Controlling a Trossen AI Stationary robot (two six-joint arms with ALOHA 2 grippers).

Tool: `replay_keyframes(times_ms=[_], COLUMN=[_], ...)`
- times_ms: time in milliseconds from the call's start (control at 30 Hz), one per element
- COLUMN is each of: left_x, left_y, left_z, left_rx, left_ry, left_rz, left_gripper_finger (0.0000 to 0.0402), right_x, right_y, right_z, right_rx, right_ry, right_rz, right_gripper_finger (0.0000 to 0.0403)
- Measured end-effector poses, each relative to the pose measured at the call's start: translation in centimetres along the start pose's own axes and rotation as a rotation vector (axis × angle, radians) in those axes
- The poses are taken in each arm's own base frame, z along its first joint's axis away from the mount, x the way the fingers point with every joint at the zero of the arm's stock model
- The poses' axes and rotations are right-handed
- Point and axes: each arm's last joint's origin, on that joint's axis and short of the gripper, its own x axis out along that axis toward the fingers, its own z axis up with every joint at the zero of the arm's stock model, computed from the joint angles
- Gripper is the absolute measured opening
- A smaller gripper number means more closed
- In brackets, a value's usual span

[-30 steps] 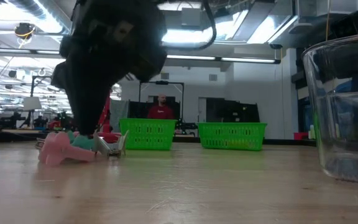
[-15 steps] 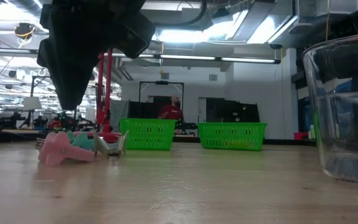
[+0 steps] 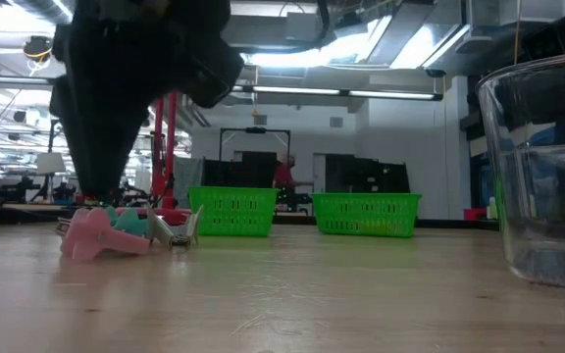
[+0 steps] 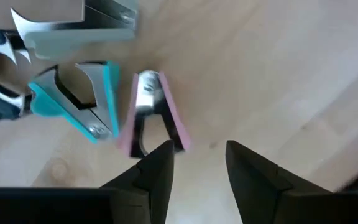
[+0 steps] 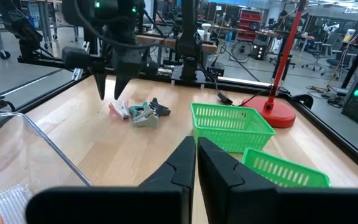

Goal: Pick and place Stapler, Stapler remover, tape
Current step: Put the pink staple remover into the left green bin

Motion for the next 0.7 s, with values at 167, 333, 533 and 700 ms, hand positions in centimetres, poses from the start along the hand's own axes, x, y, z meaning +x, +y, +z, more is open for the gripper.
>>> replay_keyframes(times_ms=[167,333,533,700], left_x=[0.5,0.6,1.6,1.9], left_y=[0.0,0.1,0.4,0.4], left_z=[0.0,-0.1,-0.3,-0.4], left_rx=[-0.005,-0.006,0.002,0.01], left_ry=[-0.02,-0.017,0.005,-0.006], left_rz=[0.027,0.036,0.015,0.008], left_gripper_finger=[0.0128,0.0081,0.0033,0.0035], right_x=[0.0,0.0,0.0,0.0], right_y=[0.0,0.0,0.0,0.0], right_z=[0.0,0.0,0.0,0.0], right_rx=[0.0,0.0,0.0,0.0], right_ry=[0.0,0.0,0.0,0.0], right_rz=[0.0,-0.001,0.0,0.0], right_gripper_finger=[0.0021,0.0021,0.0021,0.0021])
